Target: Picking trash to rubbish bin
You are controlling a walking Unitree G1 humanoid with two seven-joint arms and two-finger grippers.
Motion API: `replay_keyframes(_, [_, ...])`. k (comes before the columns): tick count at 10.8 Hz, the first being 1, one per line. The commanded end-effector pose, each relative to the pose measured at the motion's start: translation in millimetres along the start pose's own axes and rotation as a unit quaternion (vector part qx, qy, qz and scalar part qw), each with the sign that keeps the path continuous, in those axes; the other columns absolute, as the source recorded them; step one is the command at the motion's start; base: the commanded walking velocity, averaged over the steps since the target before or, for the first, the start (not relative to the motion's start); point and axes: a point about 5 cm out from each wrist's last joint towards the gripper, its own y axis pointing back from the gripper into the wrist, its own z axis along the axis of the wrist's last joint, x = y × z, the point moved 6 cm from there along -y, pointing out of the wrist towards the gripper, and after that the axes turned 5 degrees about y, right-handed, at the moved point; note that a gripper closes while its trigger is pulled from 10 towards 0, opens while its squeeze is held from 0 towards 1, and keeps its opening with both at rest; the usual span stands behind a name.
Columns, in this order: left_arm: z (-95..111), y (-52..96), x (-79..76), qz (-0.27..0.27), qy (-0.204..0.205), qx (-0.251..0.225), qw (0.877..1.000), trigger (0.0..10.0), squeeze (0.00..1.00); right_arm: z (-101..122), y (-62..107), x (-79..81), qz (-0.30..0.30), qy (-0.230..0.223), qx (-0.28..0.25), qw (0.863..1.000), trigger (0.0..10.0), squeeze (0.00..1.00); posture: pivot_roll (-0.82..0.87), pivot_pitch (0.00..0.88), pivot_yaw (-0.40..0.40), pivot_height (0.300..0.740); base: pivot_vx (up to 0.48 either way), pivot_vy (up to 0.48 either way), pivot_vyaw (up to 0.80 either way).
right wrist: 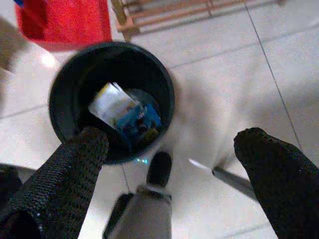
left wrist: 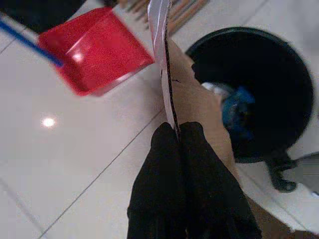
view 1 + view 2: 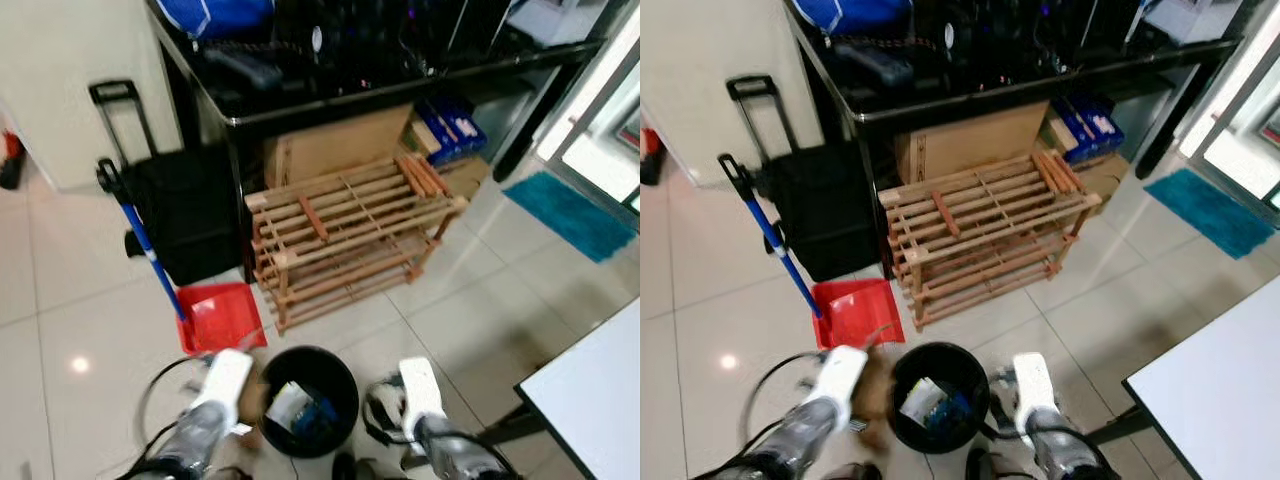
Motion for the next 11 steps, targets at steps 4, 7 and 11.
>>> replay_keyframes(4, [37.6,-4.9,-36.6,-0.071,-0.038,-0.041,0.996,10.0,0.0,68.6,1.1,4.0,0.017,0.013,-0.115,0.993,10.0,0.0,-0.18,0.29,-0.113,0.74,0.0,0.0,0.0])
replay_keyframes(7, [37.4,-3.0,-45.6,-0.104,-0.051,-0.047,0.992,10.0,0.0,76.1,6.1,15.1,0.041,0.021,-0.128,0.991,10.0,0.0,-0.19,0.32,-0.121,0.74,0.0,0.0,0.0])
replay_keyframes(11, [29.7,-2.1,-44.3,-0.109,-0.042,-0.038,0.992,10.0,0.0,74.7,11.4,17.9,0.051,0.033,-0.123,0.991,10.0,0.0,-0.19,0.329,-0.124,0.74,0.0,0.0,0.0])
